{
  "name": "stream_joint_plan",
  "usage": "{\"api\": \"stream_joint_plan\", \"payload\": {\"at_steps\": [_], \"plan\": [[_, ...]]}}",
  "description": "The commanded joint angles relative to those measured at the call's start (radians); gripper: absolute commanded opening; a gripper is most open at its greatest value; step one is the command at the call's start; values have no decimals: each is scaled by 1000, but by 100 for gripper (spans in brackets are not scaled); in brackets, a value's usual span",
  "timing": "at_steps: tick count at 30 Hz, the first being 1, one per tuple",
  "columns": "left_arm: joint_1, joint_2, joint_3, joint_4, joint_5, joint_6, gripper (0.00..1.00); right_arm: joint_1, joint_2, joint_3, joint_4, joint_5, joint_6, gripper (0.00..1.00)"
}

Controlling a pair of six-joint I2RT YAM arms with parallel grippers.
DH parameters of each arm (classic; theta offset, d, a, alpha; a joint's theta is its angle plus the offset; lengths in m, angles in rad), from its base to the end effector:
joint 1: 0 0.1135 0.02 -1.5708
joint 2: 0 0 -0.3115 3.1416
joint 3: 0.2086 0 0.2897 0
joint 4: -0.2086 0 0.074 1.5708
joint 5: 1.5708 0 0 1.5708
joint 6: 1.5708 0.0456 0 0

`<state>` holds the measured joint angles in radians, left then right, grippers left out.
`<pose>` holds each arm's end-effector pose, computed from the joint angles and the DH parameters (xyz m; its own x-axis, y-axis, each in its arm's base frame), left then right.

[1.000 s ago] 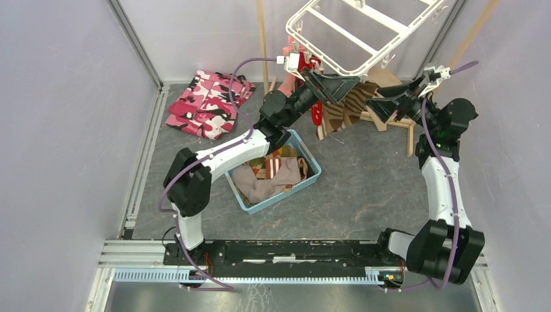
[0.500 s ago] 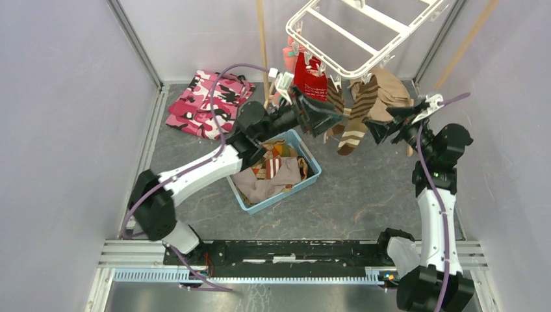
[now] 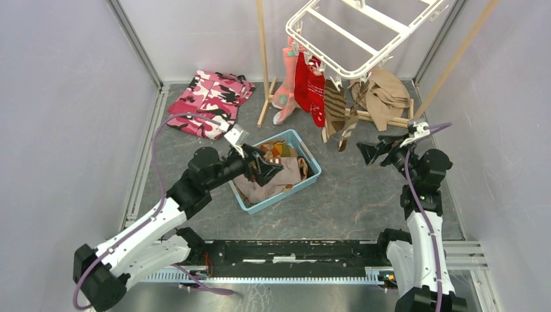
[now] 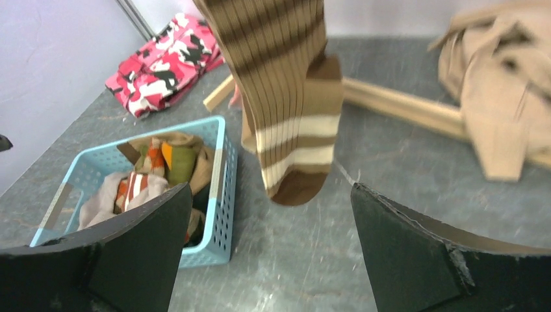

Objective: Clip the socks to the hanger
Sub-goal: Reset both arms

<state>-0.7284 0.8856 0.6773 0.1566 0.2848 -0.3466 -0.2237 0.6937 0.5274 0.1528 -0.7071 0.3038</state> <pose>0.1632 -0.1628 0.3487 -0.3244 -0.1475 -0.9343 0.7847 0.5096 -0.3529 0.1807 -0.0107 0.3235 -0.1516 0.2677 -0.9515 -0.4395 0.8440 0.3075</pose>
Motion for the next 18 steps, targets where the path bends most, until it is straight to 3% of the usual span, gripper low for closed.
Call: {"api": "stream_joint_plan", "payload": {"at_steps": [1, 3, 6, 11, 14, 18], "plan": [[133, -78, -21, -173, -68, 45, 100, 2, -39, -95, 31, 36, 60, 98], [262, -78, -9, -215, 20, 25, 100, 3, -105, -123, 3, 108, 19, 98], [496, -37, -19, -196, 297, -52, 100, 4, -173, -153, -21, 152, -29, 98], [541, 36, 8, -217, 257, -37, 100, 7, -194, -167, -36, 220, -6, 98], [546, 16, 42, -305, 169, 23, 100, 16, -208, -163, -58, 308, 19, 98], [545, -9, 12, -302, 170, 12, 100, 23, -225, -146, -105, 406, 23, 98]]}}
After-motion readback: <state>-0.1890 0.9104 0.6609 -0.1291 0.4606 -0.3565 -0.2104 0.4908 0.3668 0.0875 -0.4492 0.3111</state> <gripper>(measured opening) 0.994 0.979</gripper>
